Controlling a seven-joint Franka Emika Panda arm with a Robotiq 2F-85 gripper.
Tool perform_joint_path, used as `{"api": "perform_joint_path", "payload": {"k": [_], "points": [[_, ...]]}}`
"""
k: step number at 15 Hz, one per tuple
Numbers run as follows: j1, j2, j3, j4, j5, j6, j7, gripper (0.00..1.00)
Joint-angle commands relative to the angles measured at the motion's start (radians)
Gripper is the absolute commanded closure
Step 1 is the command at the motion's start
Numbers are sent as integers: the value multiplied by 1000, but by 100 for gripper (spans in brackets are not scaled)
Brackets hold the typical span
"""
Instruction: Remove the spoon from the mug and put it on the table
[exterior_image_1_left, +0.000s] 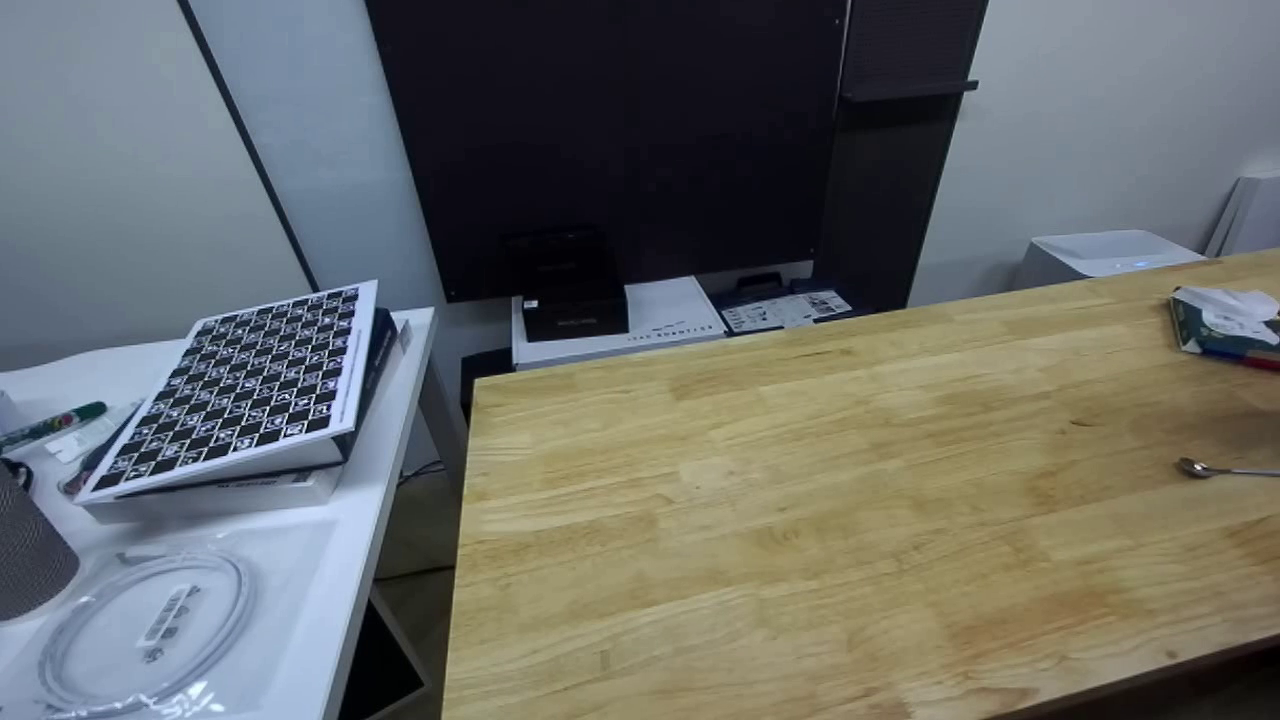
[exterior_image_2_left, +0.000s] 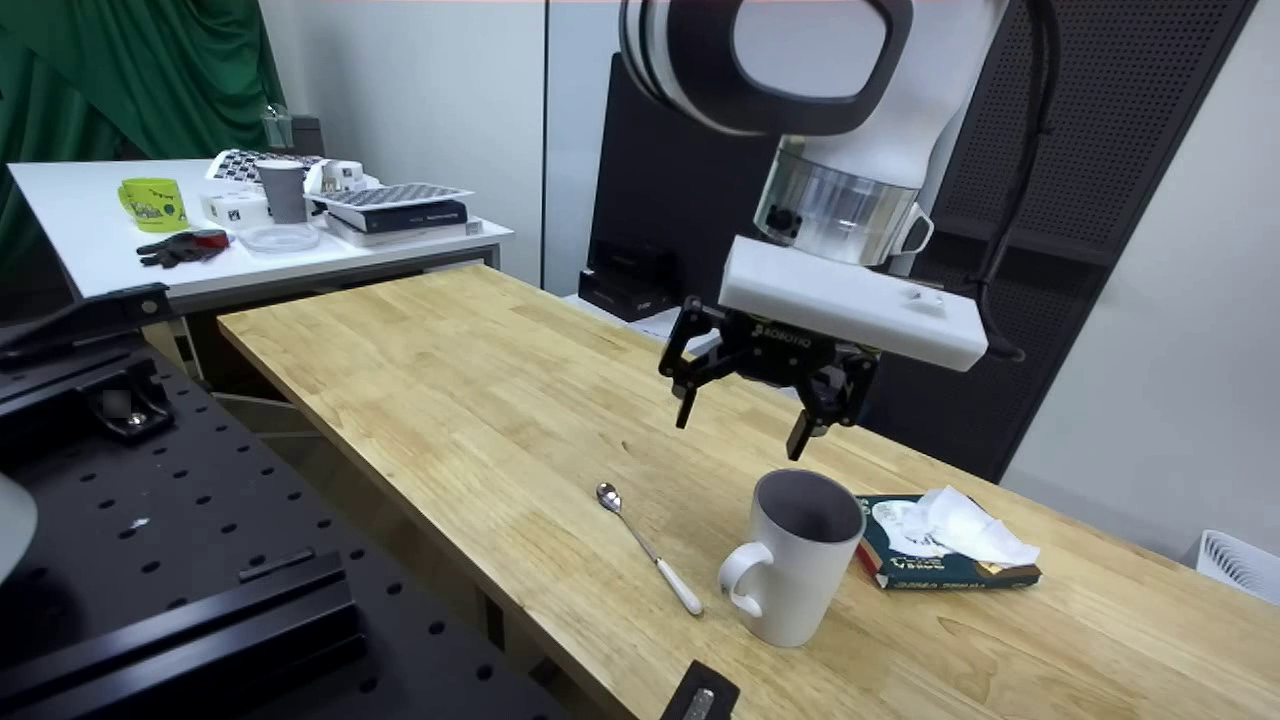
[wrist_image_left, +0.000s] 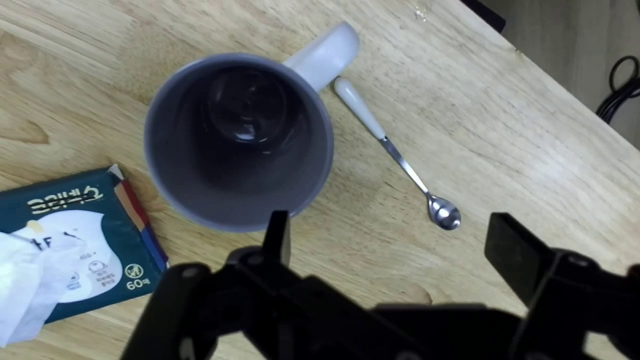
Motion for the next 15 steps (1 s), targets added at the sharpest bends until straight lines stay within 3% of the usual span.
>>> {"api": "perform_joint_path", "payload": {"k": [1, 6, 10, 11, 15], "points": [[0, -20, -4, -1, -35, 69, 171, 0], [1, -66, -22, -6, -81, 147, 400, 0], [37, -93, -84, -2, -155, 86, 622, 0], [-32, -70, -15, -1, -173, 127, 551, 0], [-50, -69, -3, -3, -207, 124, 562, 0]]}}
